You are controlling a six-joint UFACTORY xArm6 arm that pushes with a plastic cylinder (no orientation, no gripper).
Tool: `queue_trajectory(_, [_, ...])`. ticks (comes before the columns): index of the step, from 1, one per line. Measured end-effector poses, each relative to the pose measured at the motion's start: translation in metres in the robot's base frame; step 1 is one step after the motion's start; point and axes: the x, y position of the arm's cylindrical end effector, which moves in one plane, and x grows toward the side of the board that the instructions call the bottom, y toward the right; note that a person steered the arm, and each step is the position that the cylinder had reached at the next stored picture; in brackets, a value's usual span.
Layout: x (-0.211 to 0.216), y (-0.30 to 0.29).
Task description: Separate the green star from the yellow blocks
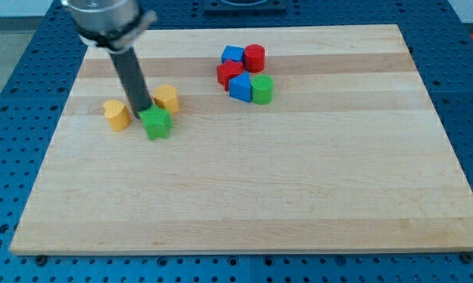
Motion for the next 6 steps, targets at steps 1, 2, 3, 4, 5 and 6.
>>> queue_trajectory(1, [0.03,0.036])
queue_trajectory(2, [0.031,0.026])
queue_trajectory(3, [0.046,0.003])
queue_trajectory(4, [0.074,-0.002])
queue_trajectory(5, [0.081,0.054])
queue_trajectory(6, [0.058,0.106])
